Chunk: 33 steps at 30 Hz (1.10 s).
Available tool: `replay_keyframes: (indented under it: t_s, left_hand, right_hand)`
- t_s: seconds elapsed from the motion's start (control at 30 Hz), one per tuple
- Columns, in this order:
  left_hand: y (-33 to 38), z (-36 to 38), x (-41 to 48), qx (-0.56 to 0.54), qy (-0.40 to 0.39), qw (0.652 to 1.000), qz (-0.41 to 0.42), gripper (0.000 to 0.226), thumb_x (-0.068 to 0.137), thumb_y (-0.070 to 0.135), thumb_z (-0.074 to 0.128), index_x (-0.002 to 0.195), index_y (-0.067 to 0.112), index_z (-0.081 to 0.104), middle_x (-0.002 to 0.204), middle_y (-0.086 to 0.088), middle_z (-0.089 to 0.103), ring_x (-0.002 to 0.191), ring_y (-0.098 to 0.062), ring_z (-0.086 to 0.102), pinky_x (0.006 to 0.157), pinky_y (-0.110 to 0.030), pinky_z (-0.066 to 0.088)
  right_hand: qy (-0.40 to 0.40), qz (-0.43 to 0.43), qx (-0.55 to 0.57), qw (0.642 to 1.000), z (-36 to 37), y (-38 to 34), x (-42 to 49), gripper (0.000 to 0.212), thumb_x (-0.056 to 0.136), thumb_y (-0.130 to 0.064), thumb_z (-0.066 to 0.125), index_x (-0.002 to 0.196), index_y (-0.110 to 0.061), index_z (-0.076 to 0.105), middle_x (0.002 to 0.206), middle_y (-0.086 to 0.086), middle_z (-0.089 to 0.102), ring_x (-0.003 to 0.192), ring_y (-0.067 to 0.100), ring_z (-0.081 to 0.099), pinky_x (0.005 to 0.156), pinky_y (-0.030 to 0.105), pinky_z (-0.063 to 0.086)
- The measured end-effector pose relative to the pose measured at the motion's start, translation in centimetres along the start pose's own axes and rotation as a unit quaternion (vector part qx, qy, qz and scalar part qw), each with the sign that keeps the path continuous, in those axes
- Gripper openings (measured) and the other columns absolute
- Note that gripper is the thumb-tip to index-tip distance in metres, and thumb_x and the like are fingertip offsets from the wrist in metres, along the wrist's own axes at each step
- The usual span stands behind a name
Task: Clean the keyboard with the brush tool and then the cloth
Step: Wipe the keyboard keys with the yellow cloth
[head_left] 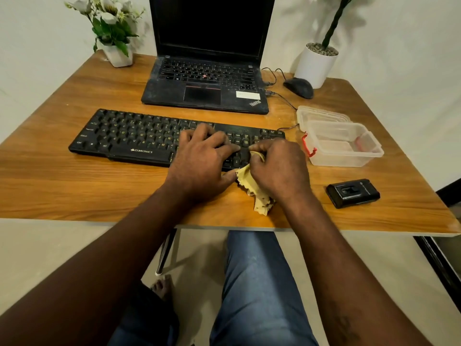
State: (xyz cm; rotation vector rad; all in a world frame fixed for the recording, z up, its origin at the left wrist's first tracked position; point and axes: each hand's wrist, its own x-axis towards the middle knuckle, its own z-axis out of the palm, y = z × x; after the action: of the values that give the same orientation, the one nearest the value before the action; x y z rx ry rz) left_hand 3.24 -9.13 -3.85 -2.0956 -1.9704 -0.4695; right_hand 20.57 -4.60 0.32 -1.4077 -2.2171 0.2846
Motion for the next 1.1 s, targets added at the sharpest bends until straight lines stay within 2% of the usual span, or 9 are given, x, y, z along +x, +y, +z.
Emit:
replay_keyframes:
  t_s: [0.13, 0.23, 0.4, 0.57, 0.77, 0.97, 1.1]
  left_hand:
    - [-0.1, 0.2, 0.0, 0.001, 0.014, 1.000, 0.004, 0.072, 0.088, 0.080, 0.042, 0.139, 0.033, 0.061, 0.123, 0.008, 0.061, 0.121, -0.022, 0.042, 0.095, -0.046, 0.035]
    - [-0.1, 0.1, -0.1, 0.000, 0.016, 1.000, 0.008, 0.075, 0.089, 0.082, 0.039, 0.139, 0.032, 0.062, 0.121, 0.008, 0.061, 0.119, -0.021, 0.042, 0.094, -0.044, 0.033]
    - [0.1, -0.1, -0.1, -0.010, 0.008, 1.000, 0.006, 0.075, 0.090, 0.082, 0.039, 0.140, 0.032, 0.061, 0.121, 0.009, 0.061, 0.120, -0.021, 0.042, 0.096, -0.045, 0.034]
    - [0.0, -0.2, -0.1, -0.018, -0.005, 1.000, 0.003, 0.075, 0.089, 0.082, 0.042, 0.142, 0.031, 0.060, 0.123, 0.008, 0.061, 0.122, -0.020, 0.040, 0.099, -0.046, 0.033]
    - [0.1, -0.2, 0.0, -0.022, -0.007, 1.000, -0.003, 0.077, 0.087, 0.084, 0.042, 0.141, 0.032, 0.061, 0.121, 0.008, 0.061, 0.121, -0.019, 0.041, 0.100, -0.045, 0.033]
    - [-0.1, -0.1, 0.0, -0.027, -0.012, 1.000, -0.002, 0.075, 0.088, 0.083, 0.043, 0.142, 0.033, 0.060, 0.123, 0.010, 0.061, 0.123, -0.019, 0.040, 0.101, -0.045, 0.033]
    - [-0.2, -0.1, 0.0, -0.031, -0.007, 0.999, 0.005, 0.075, 0.088, 0.082, 0.042, 0.141, 0.032, 0.061, 0.121, 0.010, 0.062, 0.122, -0.019, 0.042, 0.100, -0.046, 0.035]
  right_hand:
    - [0.012, -0.022, 0.014, 1.000, 0.3, 1.1, -2.6, 0.026, 0.092, -0.021, 0.068, 0.115, -0.023, 0.080, 0.114, -0.001, 0.075, 0.102, 0.015, 0.069, 0.085, 0.024, 0.050]
    - [0.026, -0.027, 0.043, 0.998, 0.3, 2.4, -3.6, 0.026, 0.091, -0.020, 0.069, 0.114, -0.026, 0.080, 0.109, -0.002, 0.074, 0.098, 0.013, 0.068, 0.088, 0.028, 0.054]
    - [0.097, 0.036, 0.072, 0.992, -0.5, 4.0, -3.8, 0.023, 0.093, -0.018, 0.070, 0.112, -0.024, 0.080, 0.112, -0.001, 0.075, 0.096, 0.011, 0.068, 0.088, 0.026, 0.055]
    - [0.143, 0.093, 0.051, 0.984, -0.5, 4.5, -2.9, 0.026, 0.094, -0.021, 0.067, 0.117, -0.023, 0.078, 0.113, 0.001, 0.074, 0.098, 0.016, 0.068, 0.087, 0.031, 0.056]
    - [0.101, 0.023, -0.004, 0.995, 0.2, 3.1, -2.4, 0.029, 0.092, -0.018, 0.067, 0.120, -0.018, 0.077, 0.115, 0.006, 0.073, 0.105, 0.023, 0.067, 0.091, 0.035, 0.054]
    - [0.102, 0.095, 0.020, 0.990, -0.7, 3.8, 1.3, 0.027, 0.092, -0.017, 0.066, 0.116, -0.017, 0.079, 0.115, 0.003, 0.077, 0.100, 0.019, 0.072, 0.090, 0.029, 0.054]
    - [0.060, 0.090, 0.011, 0.994, -0.3, 2.5, 4.0, 0.028, 0.090, -0.012, 0.069, 0.116, -0.019, 0.078, 0.115, 0.004, 0.077, 0.099, 0.021, 0.072, 0.089, 0.034, 0.059]
